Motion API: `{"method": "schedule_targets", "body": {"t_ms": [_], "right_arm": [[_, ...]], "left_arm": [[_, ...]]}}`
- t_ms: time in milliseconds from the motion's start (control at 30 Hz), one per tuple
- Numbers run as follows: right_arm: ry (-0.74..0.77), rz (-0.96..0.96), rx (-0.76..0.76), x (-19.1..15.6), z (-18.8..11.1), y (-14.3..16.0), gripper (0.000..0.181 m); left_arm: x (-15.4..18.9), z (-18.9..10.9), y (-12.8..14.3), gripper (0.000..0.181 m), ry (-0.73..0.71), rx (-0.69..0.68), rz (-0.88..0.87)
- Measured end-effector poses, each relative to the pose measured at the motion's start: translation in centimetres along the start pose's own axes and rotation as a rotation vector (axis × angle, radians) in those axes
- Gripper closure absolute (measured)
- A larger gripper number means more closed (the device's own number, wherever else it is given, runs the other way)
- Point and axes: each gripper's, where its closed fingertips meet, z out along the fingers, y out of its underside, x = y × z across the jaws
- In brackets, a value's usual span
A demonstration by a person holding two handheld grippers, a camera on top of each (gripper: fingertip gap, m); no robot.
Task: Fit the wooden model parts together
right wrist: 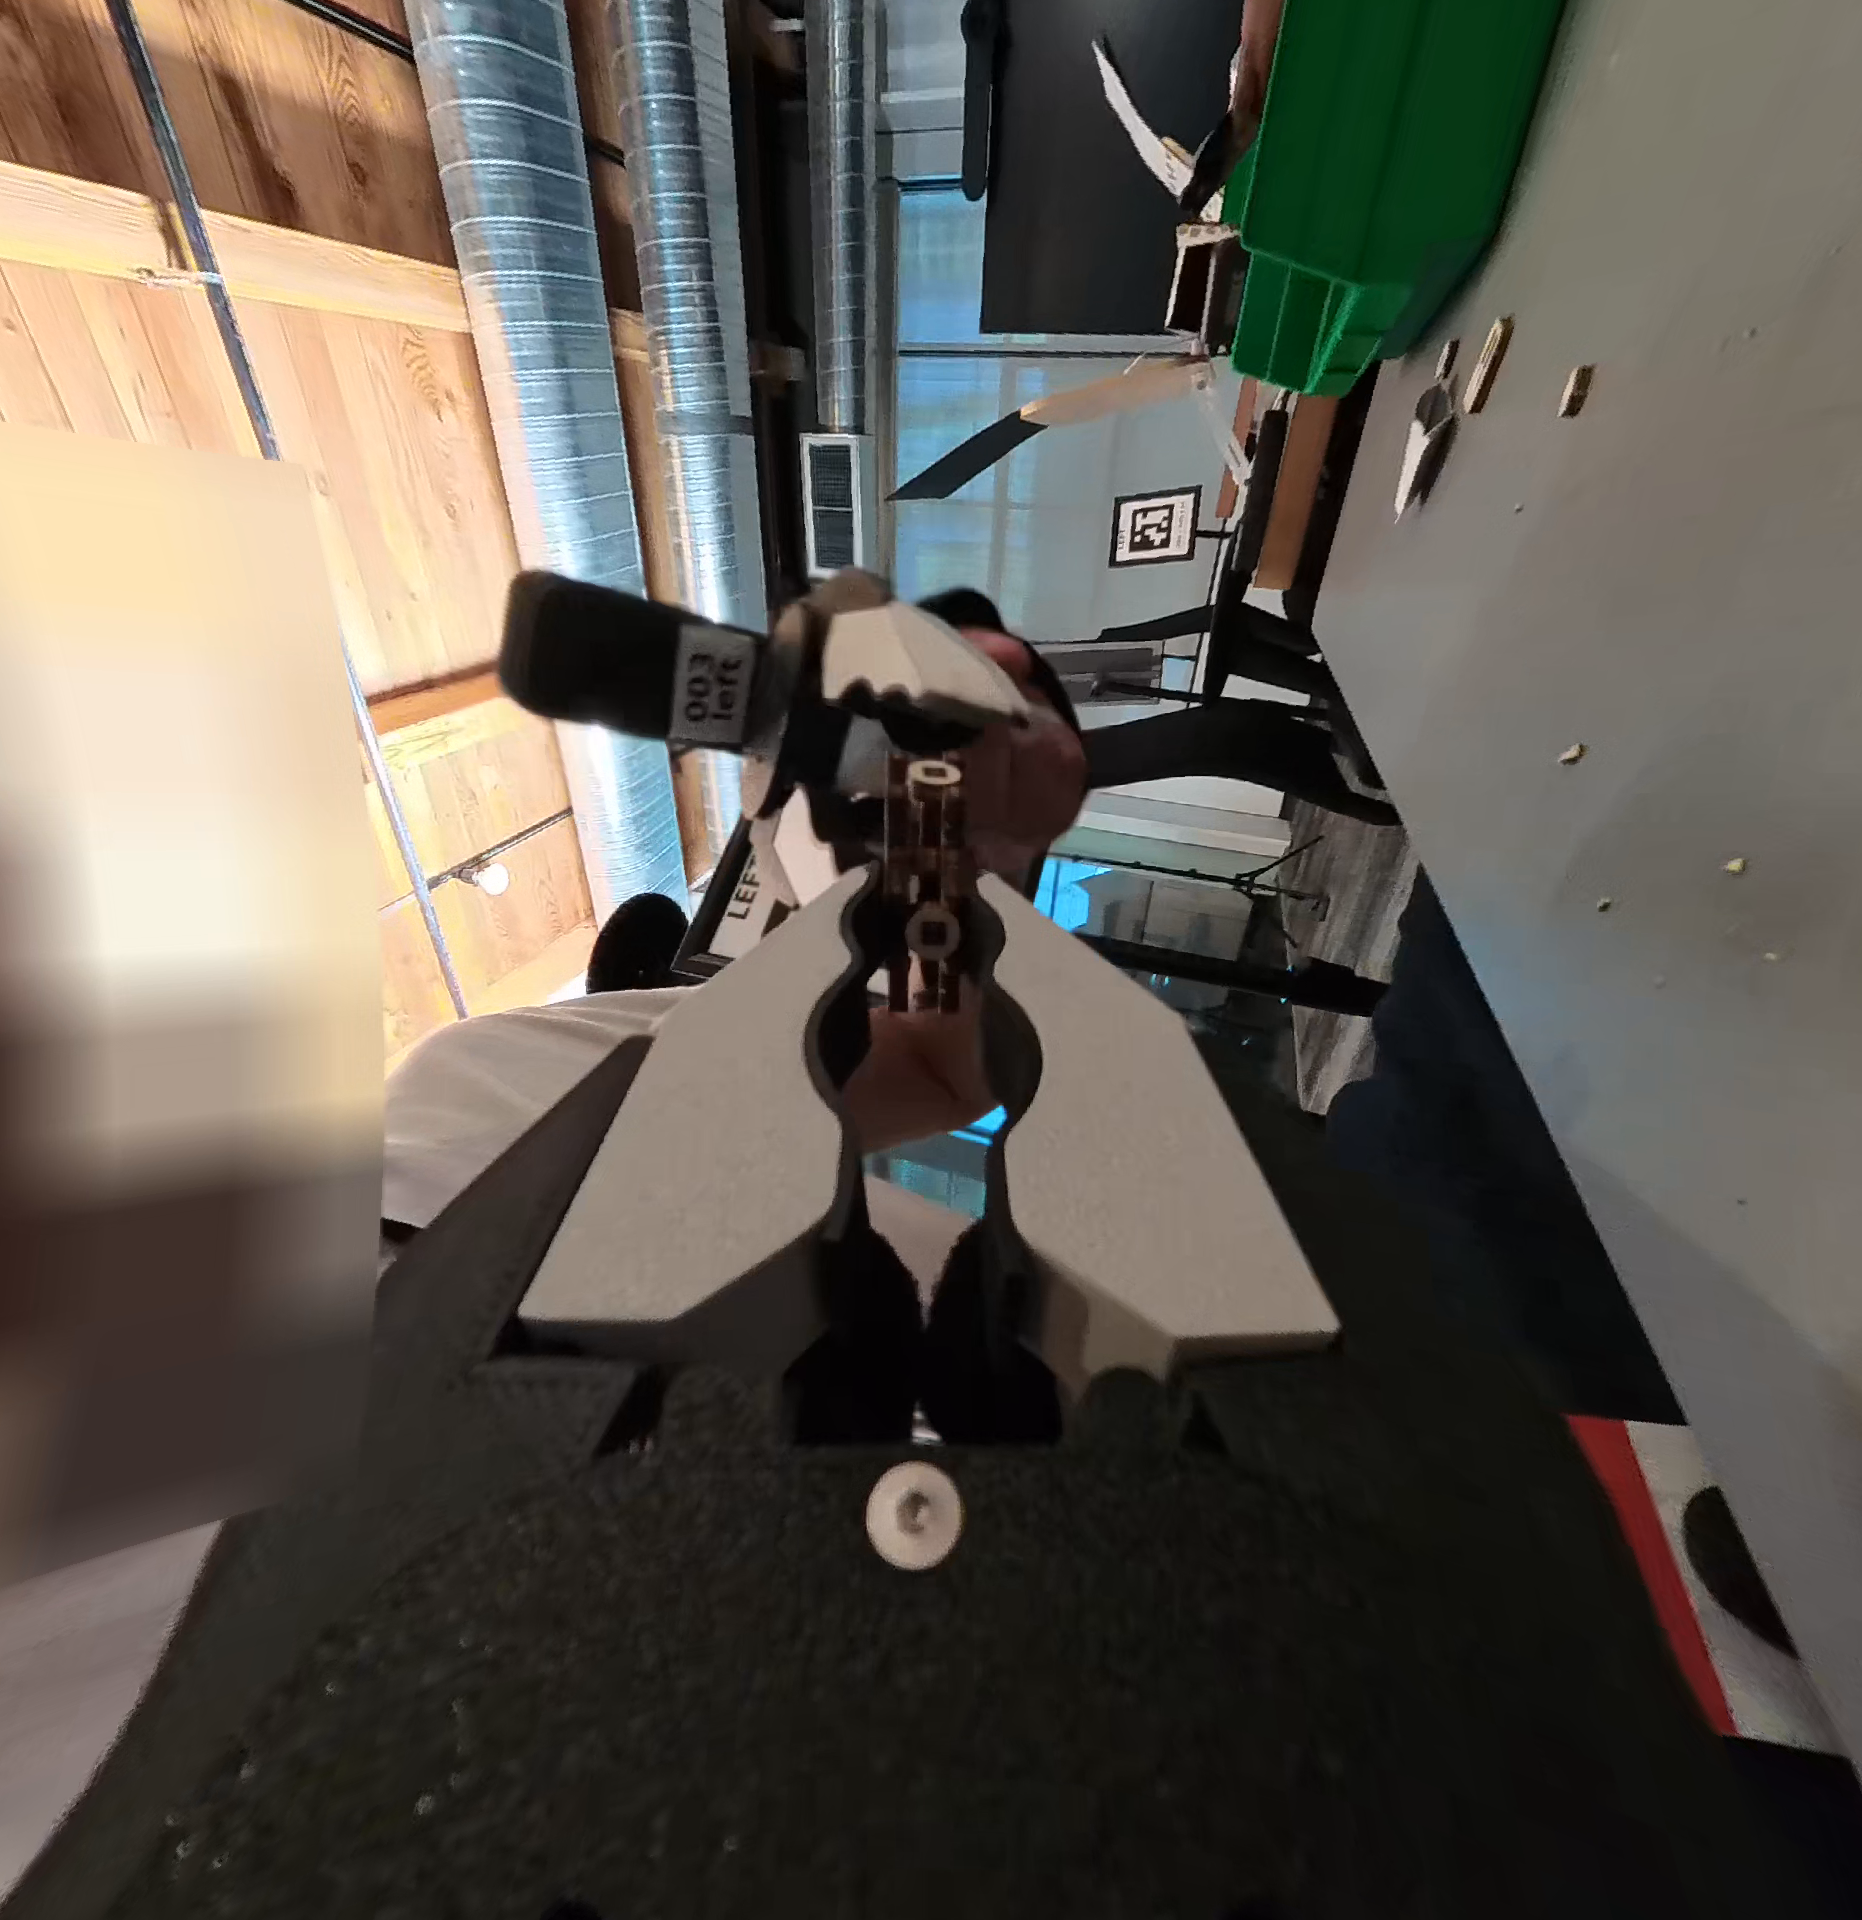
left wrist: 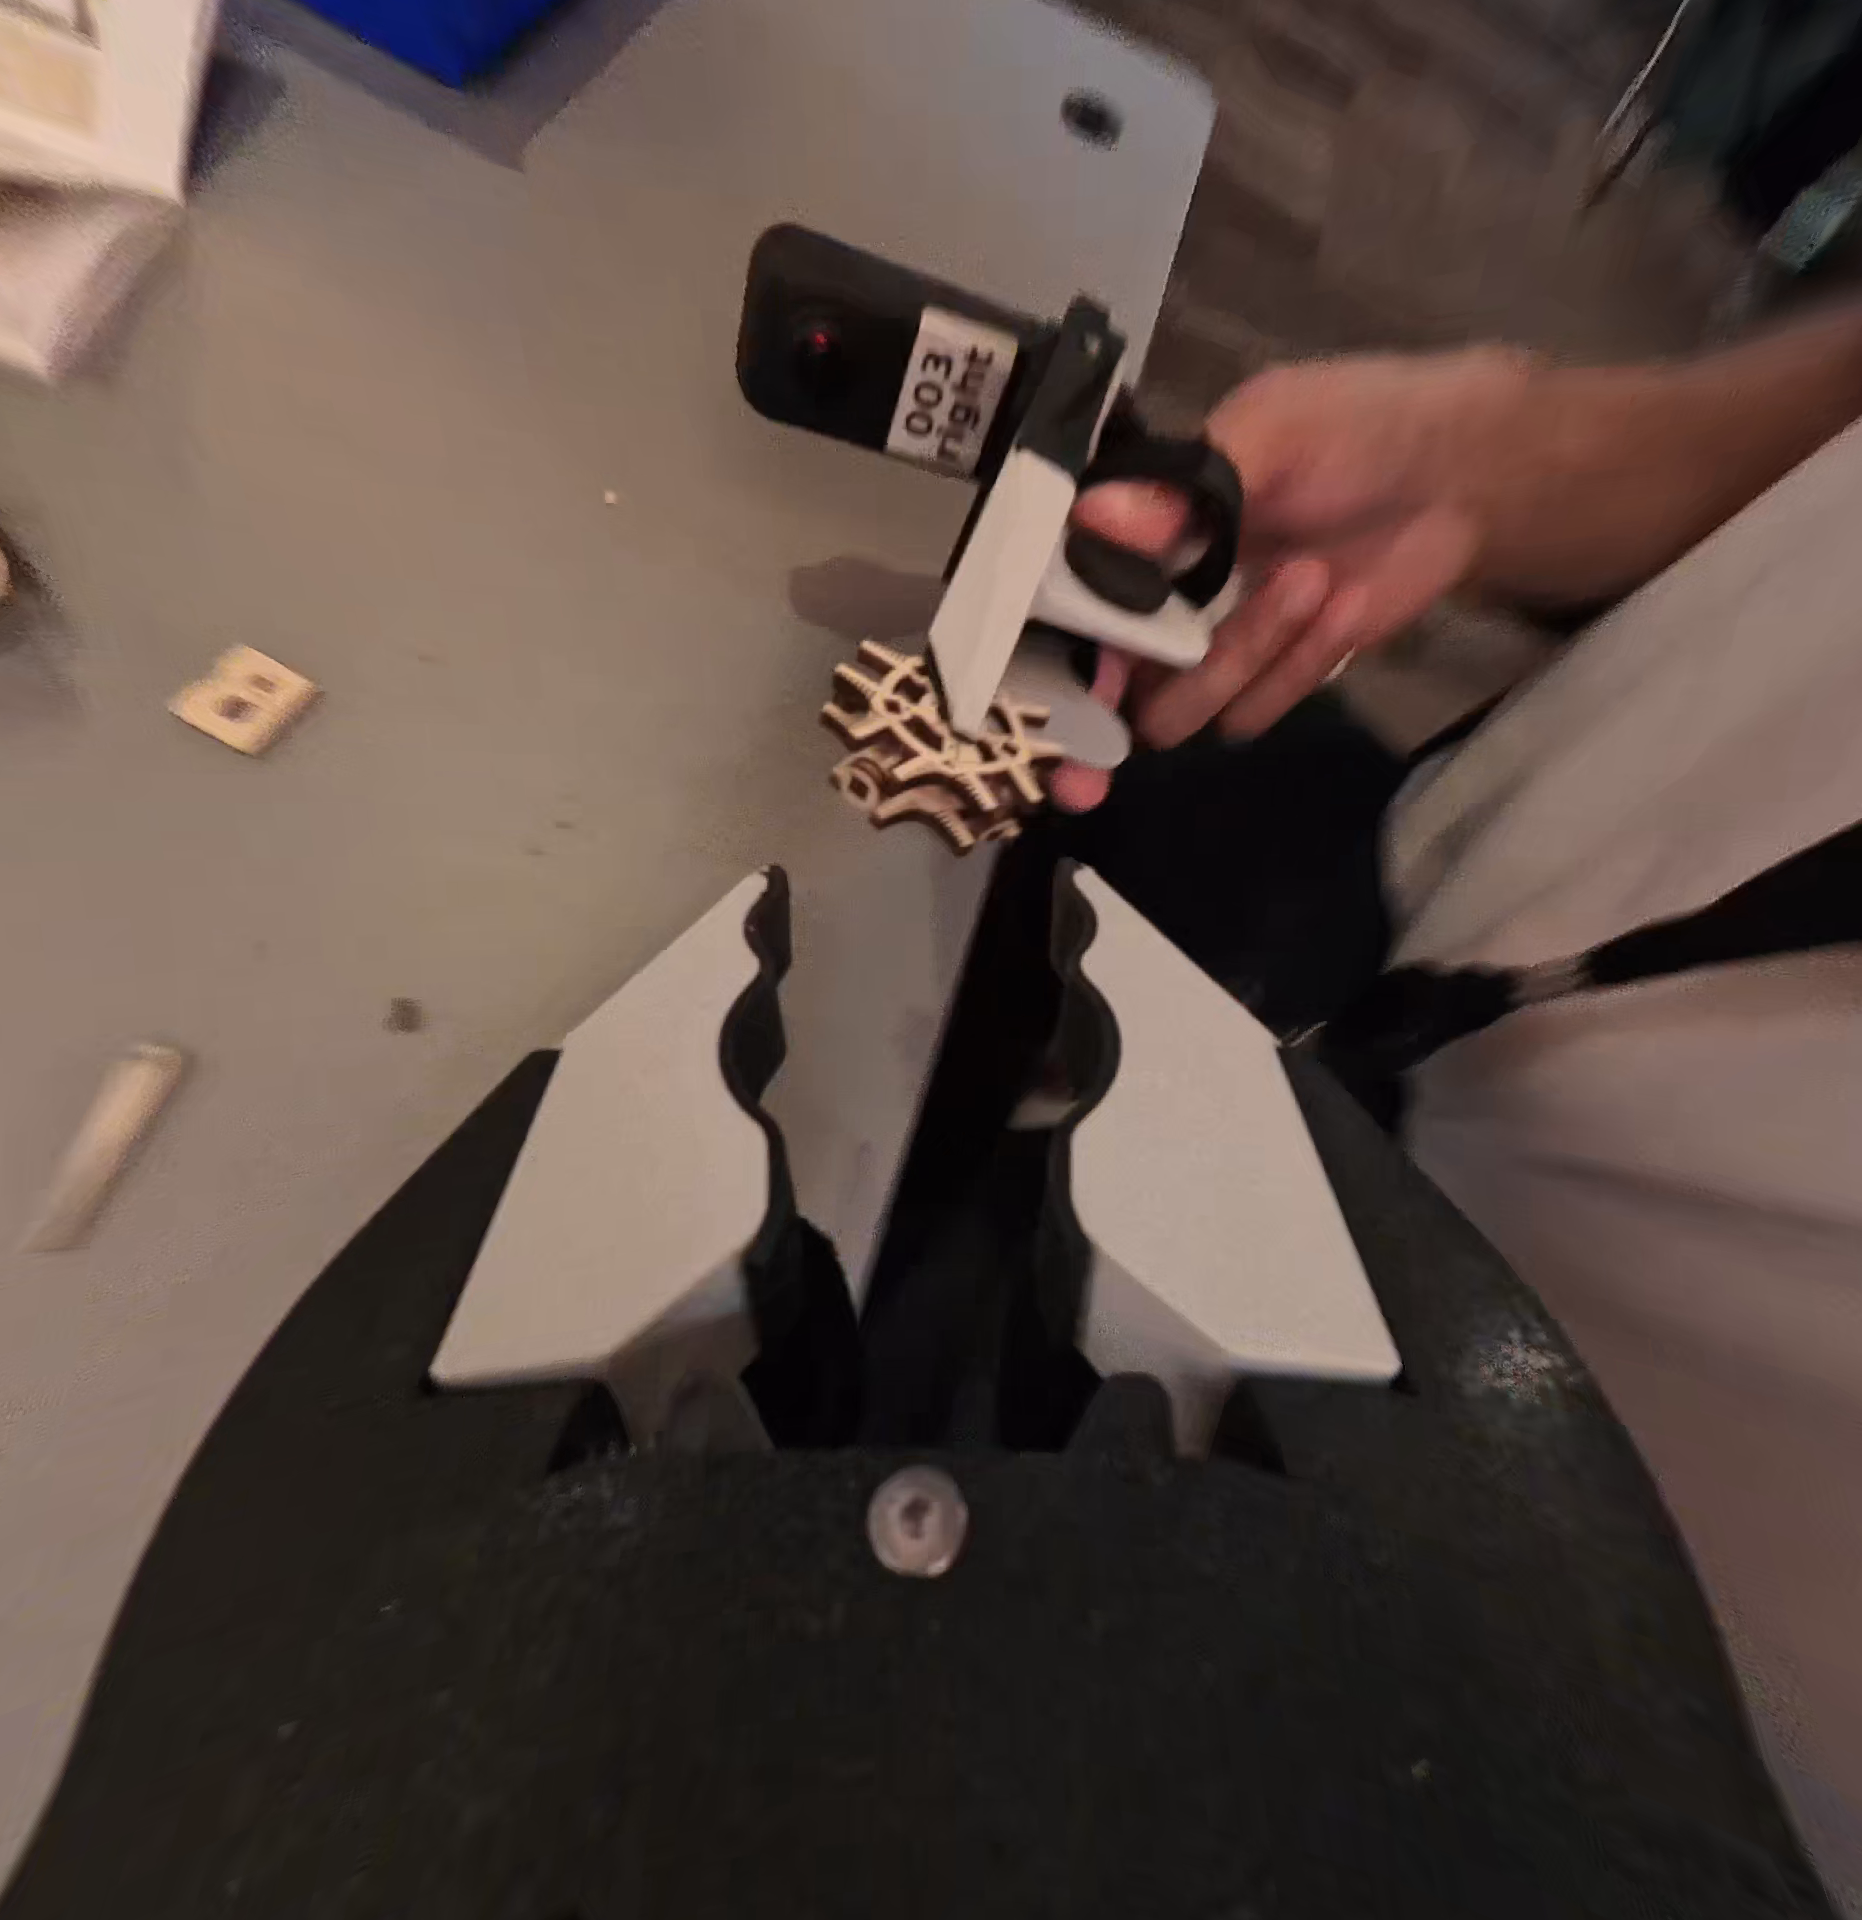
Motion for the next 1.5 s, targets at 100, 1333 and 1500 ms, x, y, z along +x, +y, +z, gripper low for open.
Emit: {"method": "schedule_targets", "body": {"t_ms": [100, 1333, 1500], "right_arm": [[0.005, -0.015, 0.029, 0.1, 0.0, -0.2, 0.170], [0.019, -0.300, -0.007, -1.2, 0.1, 0.3, 0.170], [0.056, -0.404, -0.046, -1.6, 0.1, 0.2, 0.154]], "left_arm": [[0.8, 0.5, -0.5, 0.131, 0.138, 0.169, -0.354], [1.4, 0.4, -2.5, 0.170, 0.305, 0.454, -0.692], [1.7, 0.3, -2.5, 0.170, 0.337, 0.428, -0.661]]}}
